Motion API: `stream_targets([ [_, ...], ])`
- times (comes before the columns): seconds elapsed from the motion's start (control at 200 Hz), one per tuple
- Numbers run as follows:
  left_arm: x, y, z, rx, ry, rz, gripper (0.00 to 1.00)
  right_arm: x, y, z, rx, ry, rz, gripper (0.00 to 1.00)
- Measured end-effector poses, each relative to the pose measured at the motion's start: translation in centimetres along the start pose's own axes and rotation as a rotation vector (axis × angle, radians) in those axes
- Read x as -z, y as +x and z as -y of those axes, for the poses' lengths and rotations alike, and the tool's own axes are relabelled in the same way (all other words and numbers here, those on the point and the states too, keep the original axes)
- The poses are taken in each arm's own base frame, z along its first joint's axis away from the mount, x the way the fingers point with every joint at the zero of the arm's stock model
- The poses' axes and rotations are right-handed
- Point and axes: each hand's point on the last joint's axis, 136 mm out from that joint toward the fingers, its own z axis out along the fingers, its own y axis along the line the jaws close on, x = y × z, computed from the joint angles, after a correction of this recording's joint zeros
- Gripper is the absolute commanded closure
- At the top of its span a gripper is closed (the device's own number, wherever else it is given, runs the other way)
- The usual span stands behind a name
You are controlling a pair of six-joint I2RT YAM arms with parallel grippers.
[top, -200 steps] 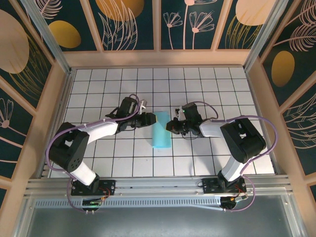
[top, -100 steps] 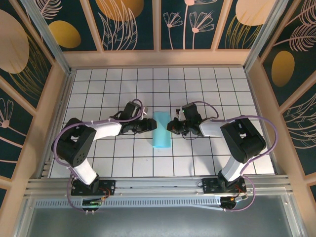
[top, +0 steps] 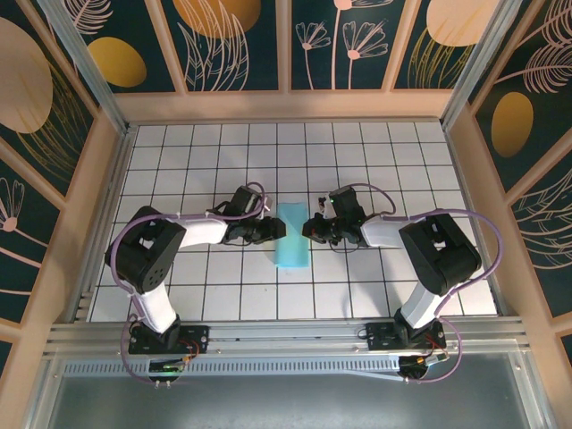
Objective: Fold a paper plane with a square sheet of paper (fold left side to right side)
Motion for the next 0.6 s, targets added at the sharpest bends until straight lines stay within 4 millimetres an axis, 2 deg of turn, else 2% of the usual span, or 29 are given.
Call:
stream_targets([
  [0.06,-0.1,0.0,-0.1,0.000,-0.006,-0.002,0.62,0.0,0.1,0.1,-0.002,0.003,-0.003,1.00],
  [0.46,-0.3,-0.1,-0.3,0.006,-0.039,-0.007,0.63,0.2,0.3,0.9,0.004,0.049,-0.005,0.76],
  [0.601,-0.4,0.0,-0.4,0.007,-0.051,-0.010,0.64,0.8,0.2,1.1,0.014,0.070,0.005,0.71],
])
